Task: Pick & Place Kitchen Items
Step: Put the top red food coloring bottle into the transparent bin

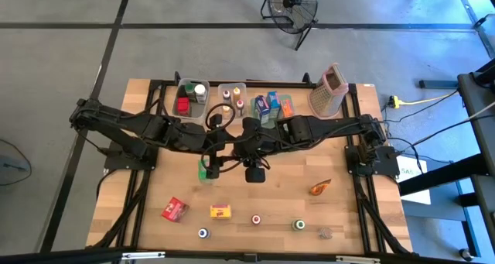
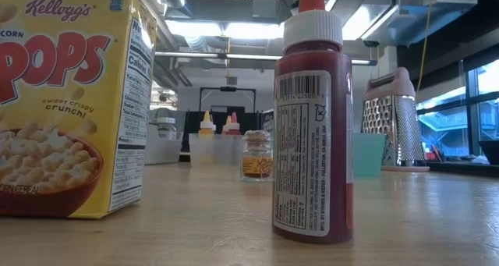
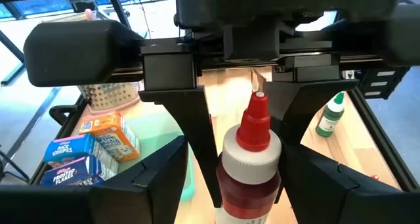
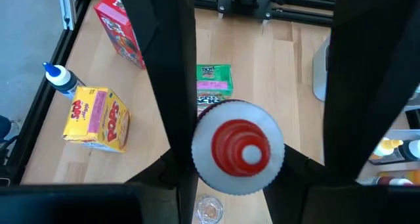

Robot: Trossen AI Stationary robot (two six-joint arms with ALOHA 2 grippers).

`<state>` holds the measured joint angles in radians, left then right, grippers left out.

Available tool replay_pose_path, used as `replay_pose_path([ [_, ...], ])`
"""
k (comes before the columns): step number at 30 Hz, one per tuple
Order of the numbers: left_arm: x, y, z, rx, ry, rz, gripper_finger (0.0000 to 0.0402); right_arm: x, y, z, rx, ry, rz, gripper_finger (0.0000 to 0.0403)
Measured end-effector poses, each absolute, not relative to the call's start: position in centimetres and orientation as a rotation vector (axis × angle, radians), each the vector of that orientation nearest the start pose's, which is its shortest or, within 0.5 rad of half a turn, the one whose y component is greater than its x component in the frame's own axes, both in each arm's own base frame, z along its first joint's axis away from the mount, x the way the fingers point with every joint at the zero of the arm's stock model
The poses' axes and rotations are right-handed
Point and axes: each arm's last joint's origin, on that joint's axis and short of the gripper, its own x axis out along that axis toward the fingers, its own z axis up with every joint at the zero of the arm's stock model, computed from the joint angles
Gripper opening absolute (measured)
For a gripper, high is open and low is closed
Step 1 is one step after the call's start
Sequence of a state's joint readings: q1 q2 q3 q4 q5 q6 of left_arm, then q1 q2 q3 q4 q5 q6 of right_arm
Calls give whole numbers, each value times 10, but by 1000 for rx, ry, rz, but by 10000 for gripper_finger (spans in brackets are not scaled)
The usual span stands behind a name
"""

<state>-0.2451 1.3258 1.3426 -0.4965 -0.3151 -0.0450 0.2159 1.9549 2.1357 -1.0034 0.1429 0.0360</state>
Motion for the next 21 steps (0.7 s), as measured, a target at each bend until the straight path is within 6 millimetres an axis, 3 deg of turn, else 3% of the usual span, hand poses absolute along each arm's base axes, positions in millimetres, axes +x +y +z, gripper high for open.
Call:
replay_pose_path([
  [9,278,-60,380,92,455,84,195,406,85,381,-109,810,48,135],
  [18,279,-61,380,98,455,71,115,406,84,381,-102,814,44,135],
  [21,279,-61,380,100,456,67,108,405,84,381,-104,817,45,135],
])
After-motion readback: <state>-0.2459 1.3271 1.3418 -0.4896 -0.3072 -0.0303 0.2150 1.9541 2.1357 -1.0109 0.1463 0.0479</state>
